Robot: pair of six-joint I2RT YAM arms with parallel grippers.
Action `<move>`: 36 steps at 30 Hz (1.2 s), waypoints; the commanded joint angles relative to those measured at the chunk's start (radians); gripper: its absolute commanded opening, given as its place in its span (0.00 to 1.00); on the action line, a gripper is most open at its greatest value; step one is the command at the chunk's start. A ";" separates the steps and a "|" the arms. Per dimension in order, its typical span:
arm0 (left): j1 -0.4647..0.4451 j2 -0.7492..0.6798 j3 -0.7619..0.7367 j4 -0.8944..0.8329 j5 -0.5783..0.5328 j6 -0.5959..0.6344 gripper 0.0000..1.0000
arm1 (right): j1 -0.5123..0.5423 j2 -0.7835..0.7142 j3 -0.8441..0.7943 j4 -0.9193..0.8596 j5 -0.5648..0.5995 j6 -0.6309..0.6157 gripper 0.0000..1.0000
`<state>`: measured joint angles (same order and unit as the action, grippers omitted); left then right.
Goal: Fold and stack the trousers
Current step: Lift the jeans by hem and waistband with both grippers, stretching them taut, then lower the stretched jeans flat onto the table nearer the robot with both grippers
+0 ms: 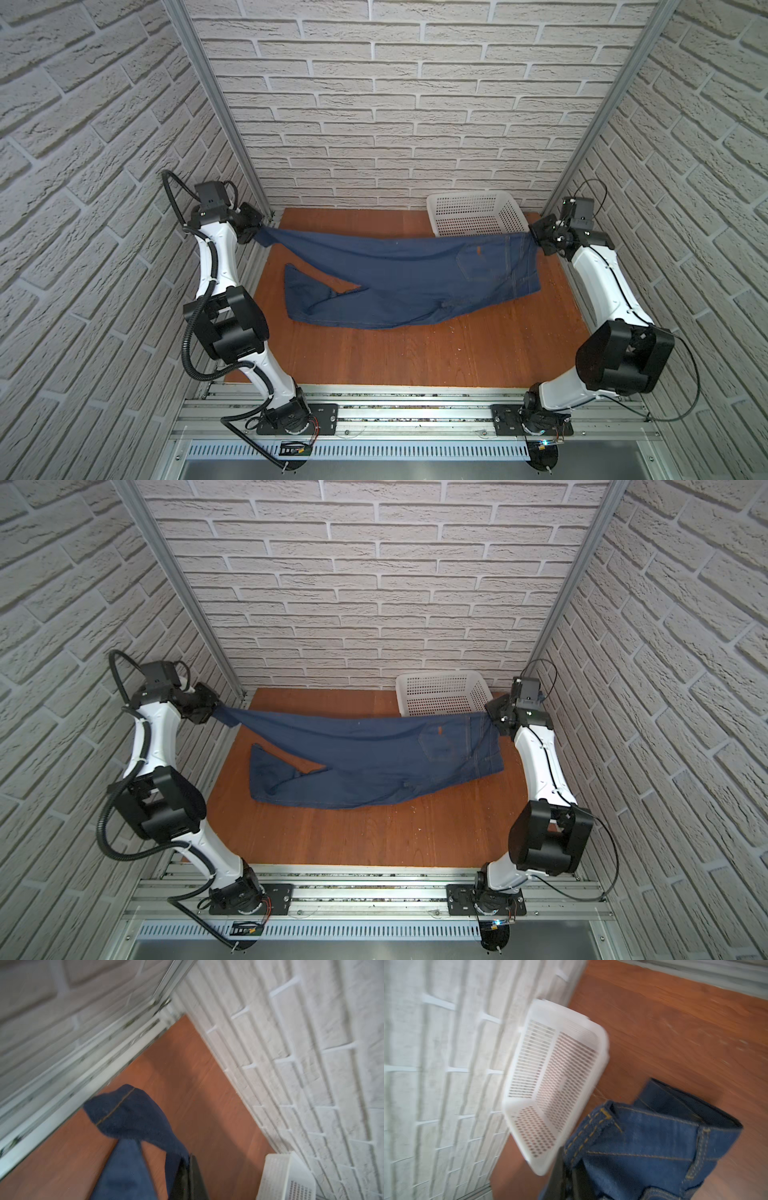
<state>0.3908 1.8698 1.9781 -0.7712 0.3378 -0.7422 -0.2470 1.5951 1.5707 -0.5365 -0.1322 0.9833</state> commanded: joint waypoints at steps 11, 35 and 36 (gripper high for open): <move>0.113 -0.414 -0.477 0.164 0.044 -0.005 0.00 | -0.029 -0.450 -0.379 0.122 0.167 -0.174 0.05; 0.281 -1.011 -1.284 0.026 -0.223 0.006 0.00 | -0.084 -0.686 -0.802 -0.355 0.560 -0.095 0.06; 0.278 -1.021 -1.281 0.017 -0.227 0.000 0.00 | -0.084 -0.696 -0.809 -0.364 0.561 -0.091 0.07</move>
<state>0.6674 0.8883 0.7029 -0.7486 0.1703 -0.7372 -0.3206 0.9321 0.7731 -0.8692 0.3473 0.8642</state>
